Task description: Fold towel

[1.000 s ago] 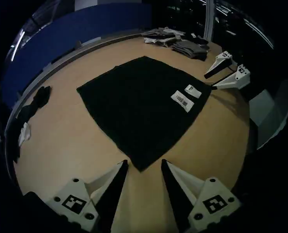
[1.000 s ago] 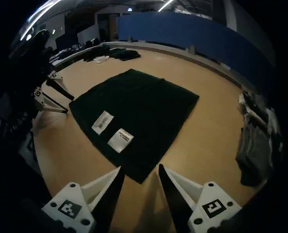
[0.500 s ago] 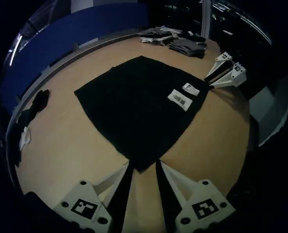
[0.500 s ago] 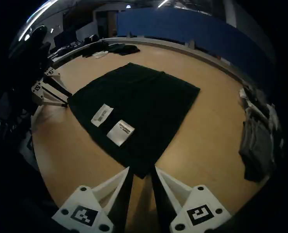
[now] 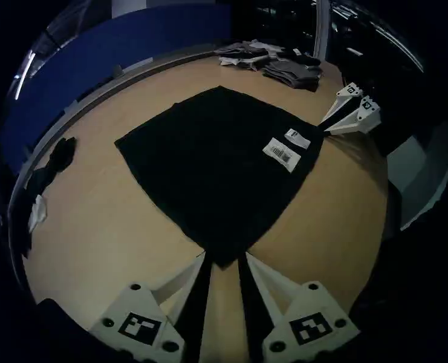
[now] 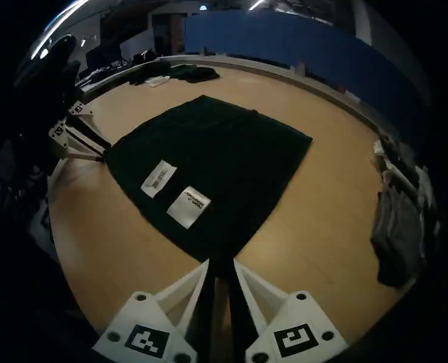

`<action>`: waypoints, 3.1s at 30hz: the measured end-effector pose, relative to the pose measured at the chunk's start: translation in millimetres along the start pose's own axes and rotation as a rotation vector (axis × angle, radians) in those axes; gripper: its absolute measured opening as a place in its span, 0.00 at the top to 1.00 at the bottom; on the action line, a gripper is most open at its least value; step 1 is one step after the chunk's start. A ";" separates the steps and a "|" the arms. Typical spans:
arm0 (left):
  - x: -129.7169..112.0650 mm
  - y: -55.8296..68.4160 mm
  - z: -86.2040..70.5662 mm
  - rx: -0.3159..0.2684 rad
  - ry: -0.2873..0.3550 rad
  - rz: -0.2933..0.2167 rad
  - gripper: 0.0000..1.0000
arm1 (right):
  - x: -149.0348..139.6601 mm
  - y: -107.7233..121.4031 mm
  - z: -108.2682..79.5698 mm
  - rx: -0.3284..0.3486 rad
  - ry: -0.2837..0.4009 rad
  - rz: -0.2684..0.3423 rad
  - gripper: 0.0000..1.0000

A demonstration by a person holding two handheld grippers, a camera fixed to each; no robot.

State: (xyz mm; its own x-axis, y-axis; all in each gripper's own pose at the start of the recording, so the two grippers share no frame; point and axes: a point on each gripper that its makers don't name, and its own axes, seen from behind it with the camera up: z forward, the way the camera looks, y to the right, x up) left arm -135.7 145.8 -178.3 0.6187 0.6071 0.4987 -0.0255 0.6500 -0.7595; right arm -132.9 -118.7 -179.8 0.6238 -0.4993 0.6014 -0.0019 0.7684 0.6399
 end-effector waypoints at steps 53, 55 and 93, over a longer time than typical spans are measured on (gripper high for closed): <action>89.7 -19.1 -98.7 0.041 0.113 -0.240 0.88 | 91.6 11.9 -110.6 -0.014 0.132 0.084 0.90; 90.2 -18.9 -99.5 0.042 0.112 -0.238 0.88 | 92.8 12.4 -112.3 -0.014 0.135 0.082 0.90; 112.4 -77.9 -29.2 0.062 -0.022 -0.377 0.88 | 121.9 70.5 -40.7 -0.029 0.051 0.127 0.90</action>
State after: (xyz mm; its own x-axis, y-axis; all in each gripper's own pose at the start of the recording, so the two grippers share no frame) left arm -41.2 150.0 -75.3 0.5768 0.3291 0.7477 0.1528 0.8556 -0.4945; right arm -25.2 -109.1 -80.8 0.6591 -0.3765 0.6510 -0.0611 0.8360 0.5454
